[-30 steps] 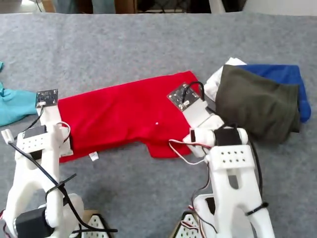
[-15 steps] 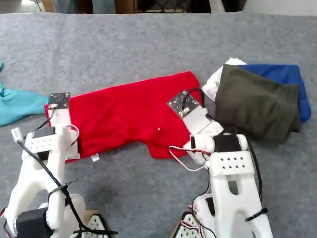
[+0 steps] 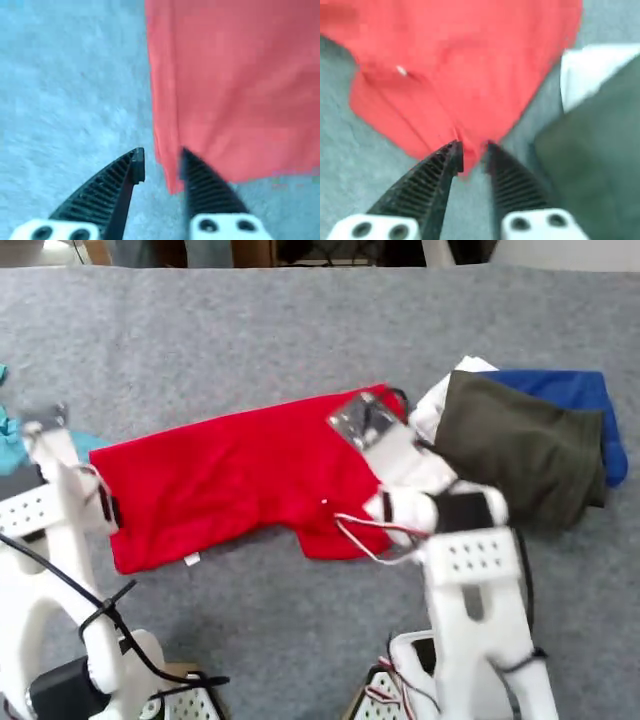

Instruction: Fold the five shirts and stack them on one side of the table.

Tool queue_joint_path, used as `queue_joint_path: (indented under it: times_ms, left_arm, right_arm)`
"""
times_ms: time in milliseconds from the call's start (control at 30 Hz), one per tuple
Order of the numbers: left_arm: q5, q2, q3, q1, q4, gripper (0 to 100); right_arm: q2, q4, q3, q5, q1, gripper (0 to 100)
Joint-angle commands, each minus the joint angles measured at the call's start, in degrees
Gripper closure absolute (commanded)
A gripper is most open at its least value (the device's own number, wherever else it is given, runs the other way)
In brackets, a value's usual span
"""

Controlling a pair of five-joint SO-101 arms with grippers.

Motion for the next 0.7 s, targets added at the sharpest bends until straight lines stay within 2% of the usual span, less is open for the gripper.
queue_joint_path:
  times_ms: [0,133,333,367,467,667]
  left_arm:
    - [6.2,-0.5,-7.2,0.2,-3.5,95]
    - [12.0,2.8,0.2,5.0,-19.3,97]
    - [15.1,13.1,16.5,8.8,-49.9,97]
    - [15.6,14.2,17.0,8.4,-52.2,97]
    - [15.6,14.2,15.0,5.8,-50.6,97]
    - [15.6,14.6,14.5,5.6,-49.7,97]
  right_arm:
    - [12.1,-3.8,-8.0,-5.3,-5.1,98.2]
    - [28.8,-6.1,-18.2,-9.3,-8.4,98.0]
    - [45.7,-2.7,-29.1,-11.6,-12.4,98.1]
    - [47.4,-2.7,-29.7,-11.6,-13.0,98.1]
    - [50.7,-2.8,-29.8,-11.6,-14.3,98.1]
    - [48.2,-0.4,-26.4,-11.1,-14.8,98.1]
